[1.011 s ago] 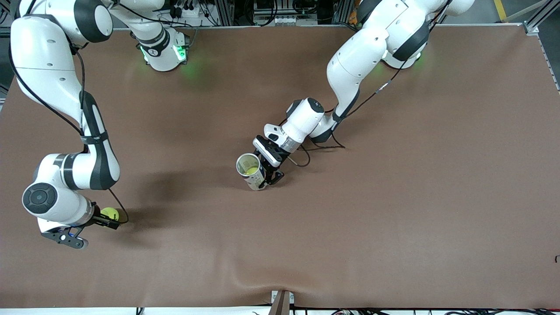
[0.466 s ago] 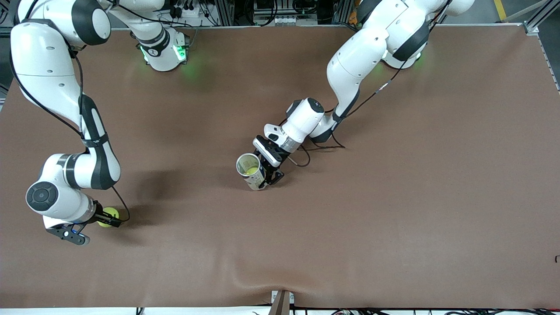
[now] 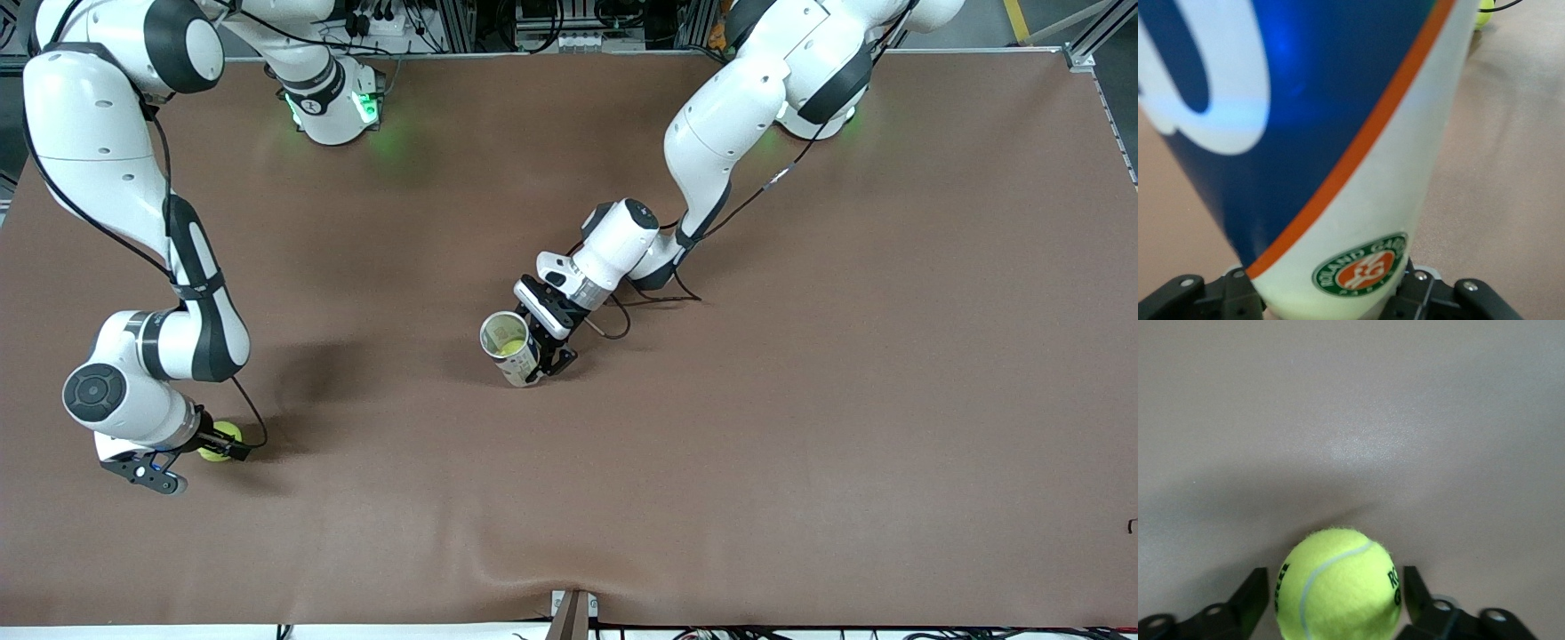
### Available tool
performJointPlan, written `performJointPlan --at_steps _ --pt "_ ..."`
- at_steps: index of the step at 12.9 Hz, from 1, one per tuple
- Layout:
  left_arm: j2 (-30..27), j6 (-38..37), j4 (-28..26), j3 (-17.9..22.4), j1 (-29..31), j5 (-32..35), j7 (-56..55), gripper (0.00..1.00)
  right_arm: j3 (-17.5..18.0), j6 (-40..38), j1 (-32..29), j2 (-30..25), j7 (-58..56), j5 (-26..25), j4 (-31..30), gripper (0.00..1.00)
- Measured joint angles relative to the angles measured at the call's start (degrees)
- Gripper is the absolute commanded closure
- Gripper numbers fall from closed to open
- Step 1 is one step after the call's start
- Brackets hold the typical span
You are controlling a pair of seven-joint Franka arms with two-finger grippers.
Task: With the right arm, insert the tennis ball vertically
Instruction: 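Grasp the second tennis ball with the right gripper and lift it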
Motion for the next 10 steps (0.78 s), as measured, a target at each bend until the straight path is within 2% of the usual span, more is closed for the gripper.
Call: performJointPlan --at_steps 1,5,8,10 --pt "0.00 0.00 0.00 0.00 0.00 0.00 0.00 0.32 0.00 0.01 0.00 -0.01 0.00 0.01 0.01 0.47" --pt "0.00 0.00 0.00 0.00 0.00 0.00 0.00 0.32 0.91 -1.26 0.00 -0.40 -0.05 0.26 0.26 0.48" --pt "0.00 0.00 -0.01 -0.01 0.01 0.00 0.00 0.32 5.24 -11.07 0.19 -4.44 0.87 0.82 1.95 0.49" --pt "0.00 0.00 -0.02 -0.01 0.02 0.00 0.00 0.32 8.39 -18.57 0.51 -9.73 1.97 3.75 2.71 0.49"
